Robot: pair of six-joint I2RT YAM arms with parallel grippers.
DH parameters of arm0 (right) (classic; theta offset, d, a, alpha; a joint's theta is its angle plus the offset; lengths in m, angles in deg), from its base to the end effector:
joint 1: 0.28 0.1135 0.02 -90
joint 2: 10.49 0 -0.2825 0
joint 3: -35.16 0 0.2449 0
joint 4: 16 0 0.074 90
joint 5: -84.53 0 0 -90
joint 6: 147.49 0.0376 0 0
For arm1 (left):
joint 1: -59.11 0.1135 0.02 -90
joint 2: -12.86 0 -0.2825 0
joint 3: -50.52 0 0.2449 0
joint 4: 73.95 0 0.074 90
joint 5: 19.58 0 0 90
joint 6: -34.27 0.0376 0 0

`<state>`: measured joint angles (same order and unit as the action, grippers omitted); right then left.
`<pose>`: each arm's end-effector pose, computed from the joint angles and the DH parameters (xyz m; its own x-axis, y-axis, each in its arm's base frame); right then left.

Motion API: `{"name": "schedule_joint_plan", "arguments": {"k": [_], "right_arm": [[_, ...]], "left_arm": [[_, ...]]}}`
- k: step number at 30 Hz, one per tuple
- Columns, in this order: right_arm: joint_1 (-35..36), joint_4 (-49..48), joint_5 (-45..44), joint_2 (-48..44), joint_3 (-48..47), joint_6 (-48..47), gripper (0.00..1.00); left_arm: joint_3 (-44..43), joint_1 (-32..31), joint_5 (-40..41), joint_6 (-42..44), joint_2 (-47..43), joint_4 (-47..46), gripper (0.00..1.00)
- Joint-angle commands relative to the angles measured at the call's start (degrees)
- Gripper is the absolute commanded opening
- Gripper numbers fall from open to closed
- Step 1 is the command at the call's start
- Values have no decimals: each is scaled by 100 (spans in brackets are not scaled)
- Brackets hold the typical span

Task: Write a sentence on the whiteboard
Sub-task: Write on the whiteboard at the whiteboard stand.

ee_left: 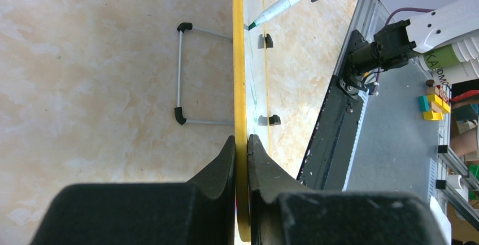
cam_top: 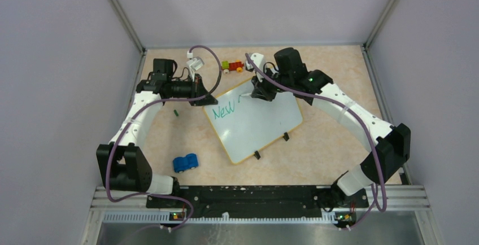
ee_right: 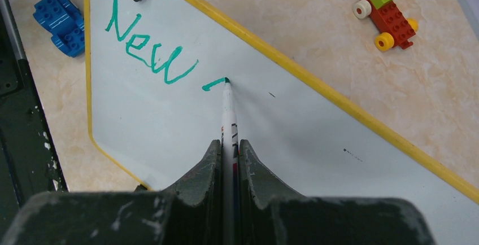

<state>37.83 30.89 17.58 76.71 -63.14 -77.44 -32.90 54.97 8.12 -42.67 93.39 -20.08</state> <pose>0.2542 0.2181 0.3793 -0.1535 -0.5194 -0.8406 -0.9257 0.3732 -0.0615 0.2726 -0.0531 0.3334 -0.6216 0.1503 -0.7687 0.7494 0.3998 -0.5278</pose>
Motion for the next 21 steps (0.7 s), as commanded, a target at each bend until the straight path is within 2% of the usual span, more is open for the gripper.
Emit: {"name": "schedule_joint_plan", "arguments": {"k": [1,21], "right_arm": [[-45,30,-123,-12,26,-136,0],[273,70,-80,-321,724,-103,0]], "left_arm": [[-91,-140,0,338,94,128,0],[-81,-148,-13,352,76,135,0]]}}
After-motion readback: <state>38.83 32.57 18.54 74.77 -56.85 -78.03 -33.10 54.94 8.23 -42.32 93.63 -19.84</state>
